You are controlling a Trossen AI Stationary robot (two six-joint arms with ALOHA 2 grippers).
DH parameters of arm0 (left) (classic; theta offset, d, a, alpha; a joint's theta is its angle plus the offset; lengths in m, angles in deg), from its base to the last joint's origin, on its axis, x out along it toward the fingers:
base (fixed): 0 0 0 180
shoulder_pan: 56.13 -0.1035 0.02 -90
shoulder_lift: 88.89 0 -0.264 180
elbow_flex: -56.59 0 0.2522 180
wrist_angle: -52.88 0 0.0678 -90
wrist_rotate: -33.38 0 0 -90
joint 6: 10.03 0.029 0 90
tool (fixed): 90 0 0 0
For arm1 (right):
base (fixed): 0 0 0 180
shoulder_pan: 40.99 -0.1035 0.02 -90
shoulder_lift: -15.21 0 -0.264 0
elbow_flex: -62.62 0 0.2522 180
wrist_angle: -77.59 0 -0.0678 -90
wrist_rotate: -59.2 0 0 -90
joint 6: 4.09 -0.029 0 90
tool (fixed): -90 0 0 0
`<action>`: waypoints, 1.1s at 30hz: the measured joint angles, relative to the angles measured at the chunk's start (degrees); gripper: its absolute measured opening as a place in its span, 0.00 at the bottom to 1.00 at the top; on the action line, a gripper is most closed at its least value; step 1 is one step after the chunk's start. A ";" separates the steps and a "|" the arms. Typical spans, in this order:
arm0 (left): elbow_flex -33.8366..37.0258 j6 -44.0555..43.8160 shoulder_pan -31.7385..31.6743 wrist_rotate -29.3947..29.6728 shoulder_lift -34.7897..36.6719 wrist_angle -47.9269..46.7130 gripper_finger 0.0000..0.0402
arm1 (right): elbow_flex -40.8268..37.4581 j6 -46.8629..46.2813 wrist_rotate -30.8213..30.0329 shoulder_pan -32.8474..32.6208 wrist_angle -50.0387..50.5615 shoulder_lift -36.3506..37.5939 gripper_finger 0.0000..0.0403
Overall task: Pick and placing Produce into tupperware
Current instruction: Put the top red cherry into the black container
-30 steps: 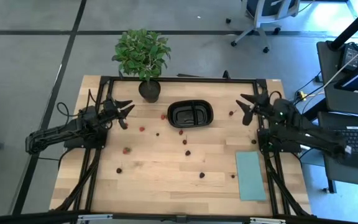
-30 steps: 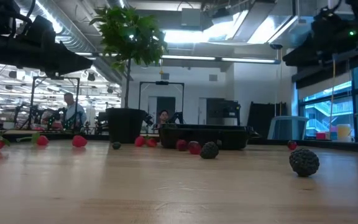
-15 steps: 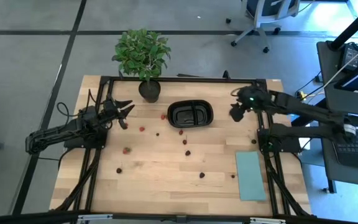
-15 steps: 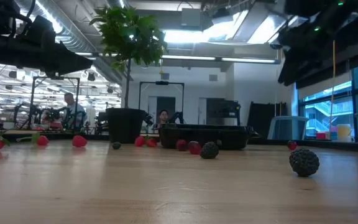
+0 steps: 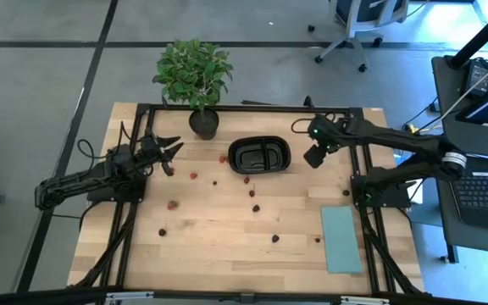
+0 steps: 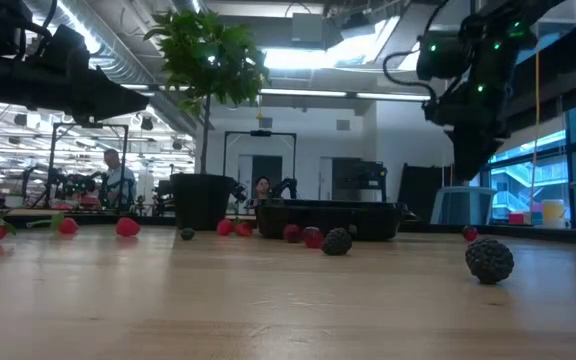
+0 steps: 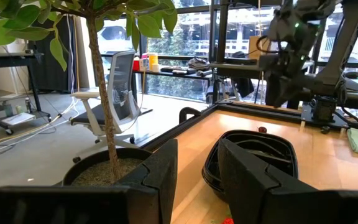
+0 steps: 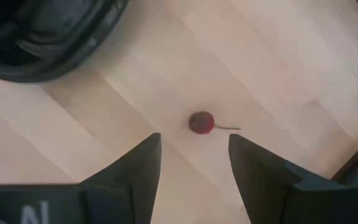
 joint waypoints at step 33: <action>-0.02 0.01 0.02 0.00 0.01 0.00 0.27 | -3.70 13.19 -0.47 4.34 -10.53 -19.26 0.47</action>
